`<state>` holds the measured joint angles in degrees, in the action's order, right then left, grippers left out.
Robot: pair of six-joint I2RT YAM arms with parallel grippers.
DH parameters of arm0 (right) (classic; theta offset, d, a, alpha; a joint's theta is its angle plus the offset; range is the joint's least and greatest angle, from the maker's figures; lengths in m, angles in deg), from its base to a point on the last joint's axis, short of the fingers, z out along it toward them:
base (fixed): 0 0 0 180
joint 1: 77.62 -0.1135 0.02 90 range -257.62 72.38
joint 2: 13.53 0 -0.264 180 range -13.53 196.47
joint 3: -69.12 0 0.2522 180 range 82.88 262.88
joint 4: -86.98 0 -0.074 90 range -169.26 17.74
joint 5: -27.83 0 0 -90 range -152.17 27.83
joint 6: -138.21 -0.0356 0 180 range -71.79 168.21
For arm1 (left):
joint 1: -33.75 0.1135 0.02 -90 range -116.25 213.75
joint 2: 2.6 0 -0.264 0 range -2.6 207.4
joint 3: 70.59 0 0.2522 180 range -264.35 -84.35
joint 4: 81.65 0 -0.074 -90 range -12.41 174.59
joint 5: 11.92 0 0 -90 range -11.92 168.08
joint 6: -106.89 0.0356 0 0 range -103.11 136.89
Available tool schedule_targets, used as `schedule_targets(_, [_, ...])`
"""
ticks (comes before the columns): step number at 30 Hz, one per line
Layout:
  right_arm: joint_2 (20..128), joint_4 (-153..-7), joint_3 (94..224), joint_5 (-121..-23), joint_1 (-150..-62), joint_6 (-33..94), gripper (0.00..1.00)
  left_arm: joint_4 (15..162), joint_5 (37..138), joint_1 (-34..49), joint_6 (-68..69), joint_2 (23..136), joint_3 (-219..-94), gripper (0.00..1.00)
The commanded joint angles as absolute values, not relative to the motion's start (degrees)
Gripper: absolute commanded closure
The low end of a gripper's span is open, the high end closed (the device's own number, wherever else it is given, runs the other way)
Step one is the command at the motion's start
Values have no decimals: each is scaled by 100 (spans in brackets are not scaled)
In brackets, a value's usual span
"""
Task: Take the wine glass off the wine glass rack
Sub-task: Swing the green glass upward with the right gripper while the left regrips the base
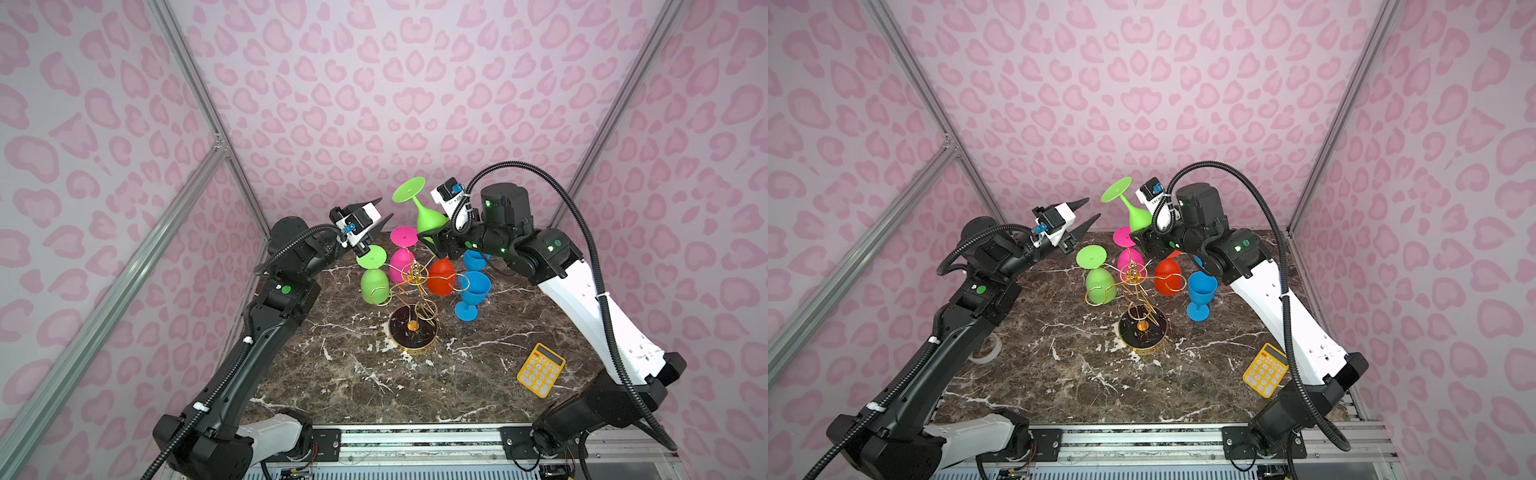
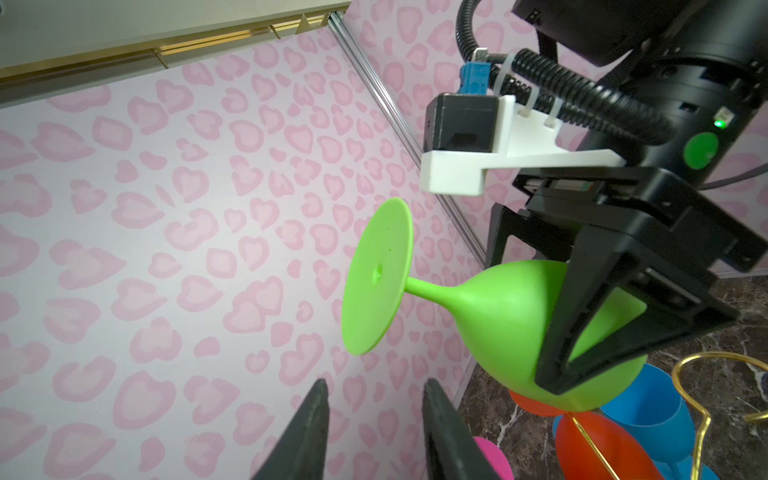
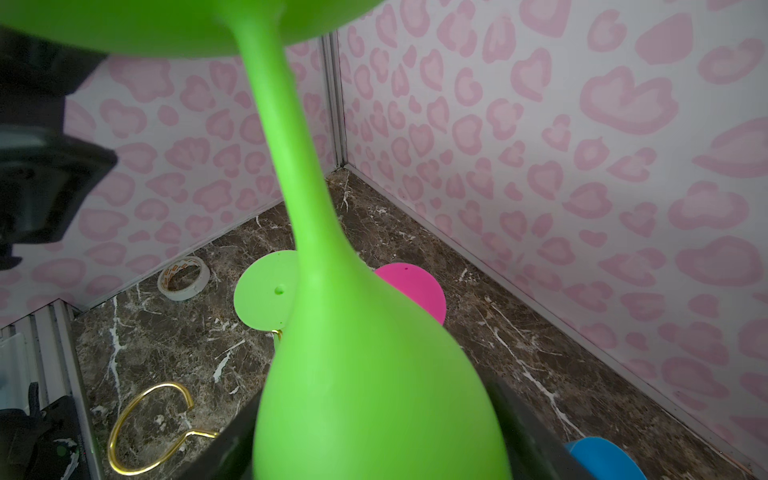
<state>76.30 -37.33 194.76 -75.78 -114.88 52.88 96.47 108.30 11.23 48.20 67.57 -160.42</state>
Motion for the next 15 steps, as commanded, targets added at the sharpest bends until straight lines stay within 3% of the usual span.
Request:
schedule_targets(1, [7689,-3762,19529,-7639,-11531,5243,31,9721,10986,1117,4978,6786,-16108,62])
schedule_targets(9, [7864,-3602,19696,-7675,-11705,5252,31,9907,10651,1087,4972,6854,-16108,63])
schedule_targets(15, [7872,-3591,19661,-7681,-11770,5235,32,9988,10437,1090,4976,6830,-16310,70])
